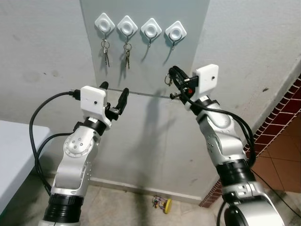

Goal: Hang keys on a hook

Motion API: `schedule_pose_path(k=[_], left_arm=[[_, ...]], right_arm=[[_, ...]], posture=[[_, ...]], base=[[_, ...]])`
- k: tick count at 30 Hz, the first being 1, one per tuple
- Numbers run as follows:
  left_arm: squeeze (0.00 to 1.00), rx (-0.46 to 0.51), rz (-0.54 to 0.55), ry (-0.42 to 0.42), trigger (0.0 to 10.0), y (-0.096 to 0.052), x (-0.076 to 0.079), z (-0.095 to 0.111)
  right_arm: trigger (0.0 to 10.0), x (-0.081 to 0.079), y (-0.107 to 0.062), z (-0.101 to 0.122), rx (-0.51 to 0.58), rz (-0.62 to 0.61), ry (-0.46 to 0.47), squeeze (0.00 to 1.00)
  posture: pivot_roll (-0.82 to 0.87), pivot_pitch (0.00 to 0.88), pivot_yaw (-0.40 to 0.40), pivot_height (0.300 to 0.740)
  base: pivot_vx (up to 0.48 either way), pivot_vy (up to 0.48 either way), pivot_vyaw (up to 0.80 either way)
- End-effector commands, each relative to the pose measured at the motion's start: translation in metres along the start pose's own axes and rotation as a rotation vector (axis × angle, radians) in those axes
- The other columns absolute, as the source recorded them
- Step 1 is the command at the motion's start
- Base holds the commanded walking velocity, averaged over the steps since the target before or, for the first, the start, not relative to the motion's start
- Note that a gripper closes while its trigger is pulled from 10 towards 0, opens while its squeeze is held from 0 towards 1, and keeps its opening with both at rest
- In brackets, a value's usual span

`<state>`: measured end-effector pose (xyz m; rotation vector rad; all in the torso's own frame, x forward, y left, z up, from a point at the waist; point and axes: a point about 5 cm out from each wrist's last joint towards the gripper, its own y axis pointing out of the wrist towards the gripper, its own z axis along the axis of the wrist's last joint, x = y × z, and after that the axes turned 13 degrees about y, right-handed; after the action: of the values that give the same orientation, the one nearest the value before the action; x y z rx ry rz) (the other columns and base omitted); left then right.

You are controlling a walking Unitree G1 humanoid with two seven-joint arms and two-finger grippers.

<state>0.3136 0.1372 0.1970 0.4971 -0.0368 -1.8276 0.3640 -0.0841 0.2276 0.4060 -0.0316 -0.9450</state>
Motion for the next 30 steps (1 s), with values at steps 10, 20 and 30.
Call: schedule_pose_path(k=[10,20,30], left_arm=[[0.0,0.018,-0.011,0.006,10.0,0.001,0.001,0.006],[0.0,0.021,-0.014,0.002,10.0,0.001,0.002,0.007],[0.0,0.022,-0.014,0.002,10.0,0.002,0.003,0.007]], right_arm=[[10.0,-0.014,0.032,0.029,0.125,0.069,0.038,0.0],[10.0,-0.02,0.045,0.043,0.184,0.085,0.077,0.0],[10.0,-0.025,0.054,0.046,0.191,0.109,0.082,0.0]], posture=[[-0.08,0.028,-0.038,0.74],[-0.07,0.025,-0.041,0.74],[-0.07,0.016,-0.047,0.74]], base=[[0.0,0.0,0.0],[0.0,0.0,0.0],[0.0,0.0,0.0]])
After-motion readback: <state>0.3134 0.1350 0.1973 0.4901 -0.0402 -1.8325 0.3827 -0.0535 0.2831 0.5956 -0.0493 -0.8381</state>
